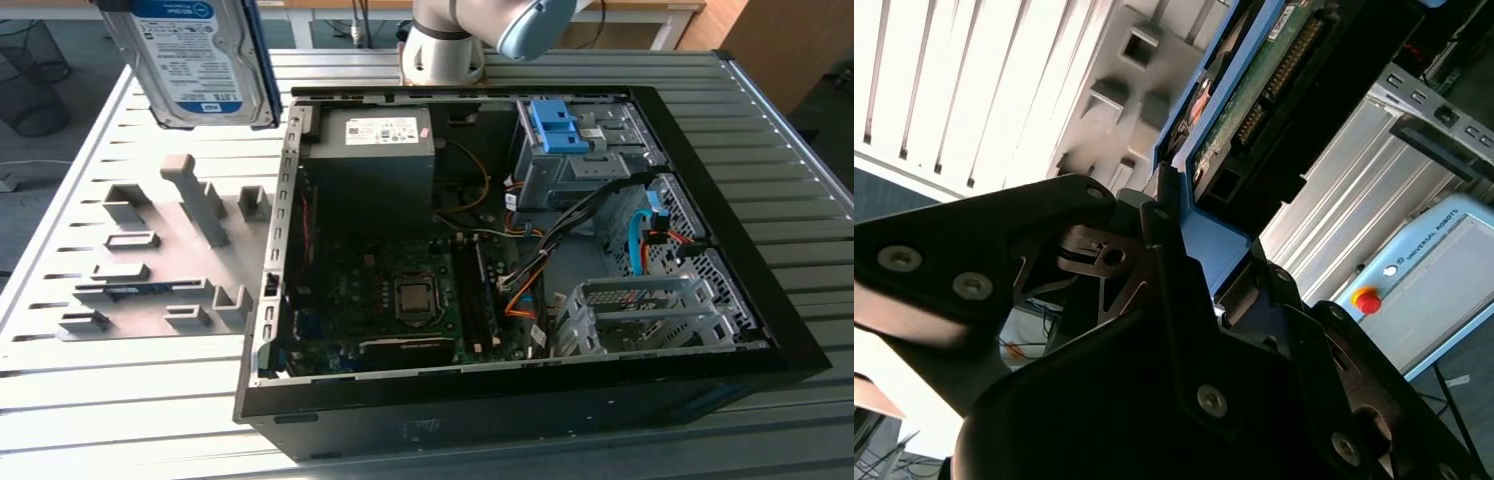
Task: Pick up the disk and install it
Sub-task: 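Pick up the disk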
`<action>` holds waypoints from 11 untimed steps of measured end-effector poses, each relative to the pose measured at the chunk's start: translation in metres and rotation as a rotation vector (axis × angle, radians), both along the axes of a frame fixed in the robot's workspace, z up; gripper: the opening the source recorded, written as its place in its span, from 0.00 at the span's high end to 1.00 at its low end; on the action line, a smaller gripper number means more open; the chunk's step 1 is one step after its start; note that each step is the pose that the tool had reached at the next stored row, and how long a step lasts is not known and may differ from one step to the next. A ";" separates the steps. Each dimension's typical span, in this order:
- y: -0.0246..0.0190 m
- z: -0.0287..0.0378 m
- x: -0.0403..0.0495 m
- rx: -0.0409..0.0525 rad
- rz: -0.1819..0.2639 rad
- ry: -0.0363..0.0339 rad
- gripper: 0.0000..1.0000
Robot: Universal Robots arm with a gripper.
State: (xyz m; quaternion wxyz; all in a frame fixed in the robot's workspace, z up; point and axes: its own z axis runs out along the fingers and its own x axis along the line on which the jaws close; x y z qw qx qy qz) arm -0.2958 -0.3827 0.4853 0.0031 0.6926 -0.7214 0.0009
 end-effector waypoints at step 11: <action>-0.0001 -0.0001 0.0280 0.0000 0.000 0.0000 0.63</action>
